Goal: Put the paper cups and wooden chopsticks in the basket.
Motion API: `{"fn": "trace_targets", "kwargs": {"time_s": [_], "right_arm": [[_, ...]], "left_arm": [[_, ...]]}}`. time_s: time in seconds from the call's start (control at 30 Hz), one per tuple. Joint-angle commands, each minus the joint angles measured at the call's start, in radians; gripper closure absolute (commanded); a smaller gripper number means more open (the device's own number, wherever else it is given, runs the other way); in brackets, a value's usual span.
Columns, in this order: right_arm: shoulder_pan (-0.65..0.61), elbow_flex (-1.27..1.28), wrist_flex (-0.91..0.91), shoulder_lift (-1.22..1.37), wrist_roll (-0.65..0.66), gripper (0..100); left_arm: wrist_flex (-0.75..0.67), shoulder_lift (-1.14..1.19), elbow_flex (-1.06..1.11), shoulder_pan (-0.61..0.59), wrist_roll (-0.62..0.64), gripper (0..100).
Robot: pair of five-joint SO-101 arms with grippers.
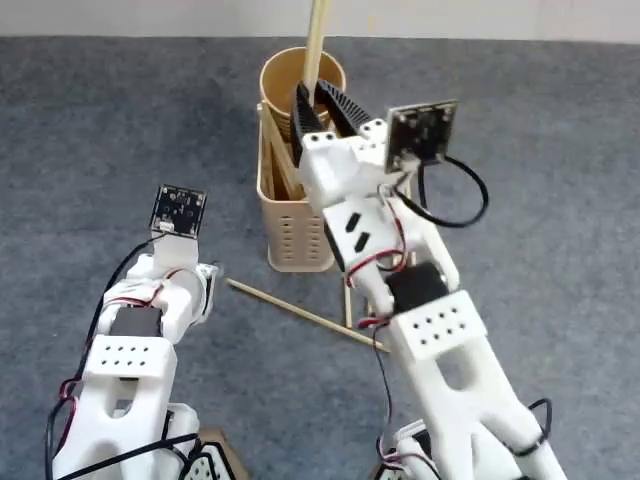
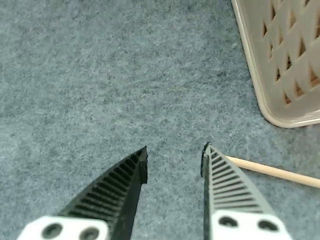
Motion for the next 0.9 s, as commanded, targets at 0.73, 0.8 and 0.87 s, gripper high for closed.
{"fn": "trace_targets", "kwargs": {"time_s": [0.73, 0.8, 0.87], "right_arm": [[0.348, -0.268, 0.800, -0.142, 0.302, 79.7], [0.381, -0.272, 0.866, -0.013, 0.347, 79.7], [0.406, -0.272, 0.895, 0.127, 0.377, 79.7]], "left_arm": [[-0.015, -0.018, -0.005, 0.008, 0.000, 80], [-0.015, -0.018, -0.005, 0.008, 0.000, 80], [-0.015, -0.018, -0.005, 0.008, 0.000, 80]]}}
